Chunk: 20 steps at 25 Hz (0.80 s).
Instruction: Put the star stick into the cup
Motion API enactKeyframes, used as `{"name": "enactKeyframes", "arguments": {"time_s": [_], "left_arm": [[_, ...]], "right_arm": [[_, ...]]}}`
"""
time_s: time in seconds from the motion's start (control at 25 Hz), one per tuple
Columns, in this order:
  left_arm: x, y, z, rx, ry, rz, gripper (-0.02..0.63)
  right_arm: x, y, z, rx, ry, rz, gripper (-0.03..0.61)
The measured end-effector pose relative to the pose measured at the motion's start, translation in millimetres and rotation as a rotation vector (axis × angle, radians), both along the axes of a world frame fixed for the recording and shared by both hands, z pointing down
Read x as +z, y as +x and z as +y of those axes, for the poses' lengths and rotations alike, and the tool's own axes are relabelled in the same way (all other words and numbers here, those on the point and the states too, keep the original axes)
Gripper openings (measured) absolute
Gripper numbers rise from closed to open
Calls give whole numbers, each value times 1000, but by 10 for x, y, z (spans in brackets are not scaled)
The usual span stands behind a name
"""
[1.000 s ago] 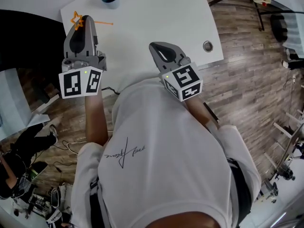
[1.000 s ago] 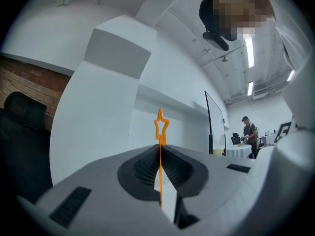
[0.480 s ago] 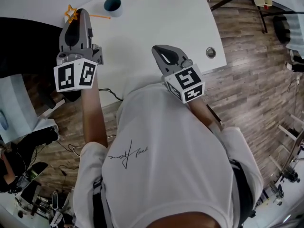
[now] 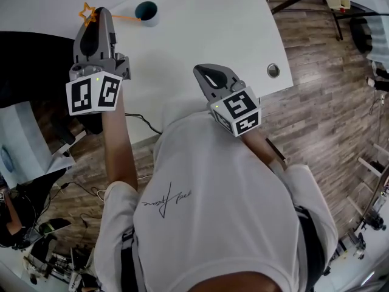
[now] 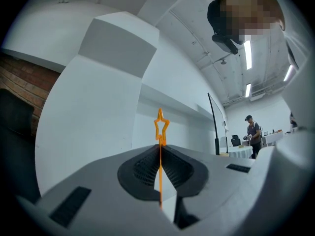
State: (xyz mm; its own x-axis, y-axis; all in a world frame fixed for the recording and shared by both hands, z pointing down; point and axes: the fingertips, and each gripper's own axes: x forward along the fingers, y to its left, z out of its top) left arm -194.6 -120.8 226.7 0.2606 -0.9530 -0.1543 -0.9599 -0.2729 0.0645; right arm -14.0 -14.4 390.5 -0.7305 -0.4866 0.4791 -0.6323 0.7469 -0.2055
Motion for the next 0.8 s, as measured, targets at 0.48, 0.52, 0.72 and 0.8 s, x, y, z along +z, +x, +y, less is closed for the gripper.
{"name": "enactKeyframes", "arguments": {"time_s": [0.48,0.52,0.72,0.8], "left_arm": [[167,-118,-327,24,-32,35,15],[176,-128,-349,27,-34,36,15],[255,-175,-483,24,-47,39,15],[344,-210,-501,15,-60,46,15]], "right_arm": [[135,-69,-24,2,-57,17,9],[146,-80,-22,0,-61,20,9],[200,-86,-74,2,-83,30,9],[247,-62,-81,11,-96,31,9]]}}
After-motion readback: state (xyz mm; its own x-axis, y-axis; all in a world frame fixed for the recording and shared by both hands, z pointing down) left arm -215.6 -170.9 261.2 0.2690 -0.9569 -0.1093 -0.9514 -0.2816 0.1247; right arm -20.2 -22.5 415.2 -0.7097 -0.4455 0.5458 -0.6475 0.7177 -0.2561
